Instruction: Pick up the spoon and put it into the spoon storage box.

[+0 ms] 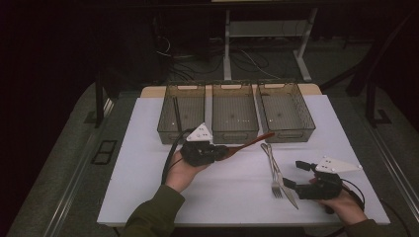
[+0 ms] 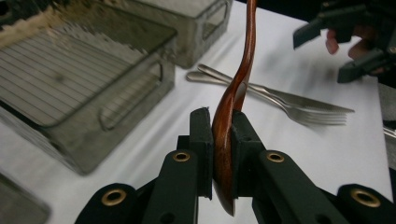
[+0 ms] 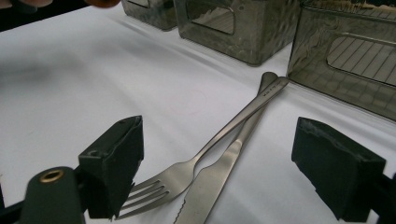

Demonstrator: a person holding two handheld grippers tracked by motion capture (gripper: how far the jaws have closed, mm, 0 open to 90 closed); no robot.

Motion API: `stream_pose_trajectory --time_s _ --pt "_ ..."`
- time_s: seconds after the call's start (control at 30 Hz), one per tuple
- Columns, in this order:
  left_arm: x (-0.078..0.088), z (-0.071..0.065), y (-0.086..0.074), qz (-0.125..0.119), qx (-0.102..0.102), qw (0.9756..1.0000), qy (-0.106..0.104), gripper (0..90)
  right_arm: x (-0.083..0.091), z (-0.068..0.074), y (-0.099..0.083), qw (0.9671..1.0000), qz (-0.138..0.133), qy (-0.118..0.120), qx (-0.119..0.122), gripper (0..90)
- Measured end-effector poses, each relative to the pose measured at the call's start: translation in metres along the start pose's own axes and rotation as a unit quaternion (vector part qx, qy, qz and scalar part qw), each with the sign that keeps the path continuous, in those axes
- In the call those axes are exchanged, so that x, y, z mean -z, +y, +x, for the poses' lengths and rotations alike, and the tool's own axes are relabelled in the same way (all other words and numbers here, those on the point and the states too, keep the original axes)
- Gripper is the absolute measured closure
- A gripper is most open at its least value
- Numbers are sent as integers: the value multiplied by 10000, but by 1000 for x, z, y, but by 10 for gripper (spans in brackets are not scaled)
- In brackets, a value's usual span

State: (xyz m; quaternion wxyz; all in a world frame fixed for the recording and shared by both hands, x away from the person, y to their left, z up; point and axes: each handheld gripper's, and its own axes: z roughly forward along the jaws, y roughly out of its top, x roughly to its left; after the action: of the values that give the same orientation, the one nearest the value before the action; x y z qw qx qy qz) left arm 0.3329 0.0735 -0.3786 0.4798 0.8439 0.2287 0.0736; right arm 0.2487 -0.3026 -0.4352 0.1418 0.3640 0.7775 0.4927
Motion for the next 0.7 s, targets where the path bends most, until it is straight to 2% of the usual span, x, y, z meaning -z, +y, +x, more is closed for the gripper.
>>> stream_pose_trajectory --time_s 0.3,0.33,0.37,0.53,0.7 --pt "-3 17 23 -115 -17 9997 218 810 0 0 0 10000 1 -1 -20 161" --pt "-4 20 26 -109 -77 9996 257 810 0 0 0 10000 0 -5 -16 161" --pt "-5 22 29 -119 -73 9995 274 810 1 1 0 10000 24 11 -70 161" --pt "-10 31 40 -90 -118 9993 347 810 1 -1 0 10000 -15 -10 -19 161" --pt "-16 43 52 -78 -63 9987 508 810 1 0 0 10000 -16 -11 -16 161"
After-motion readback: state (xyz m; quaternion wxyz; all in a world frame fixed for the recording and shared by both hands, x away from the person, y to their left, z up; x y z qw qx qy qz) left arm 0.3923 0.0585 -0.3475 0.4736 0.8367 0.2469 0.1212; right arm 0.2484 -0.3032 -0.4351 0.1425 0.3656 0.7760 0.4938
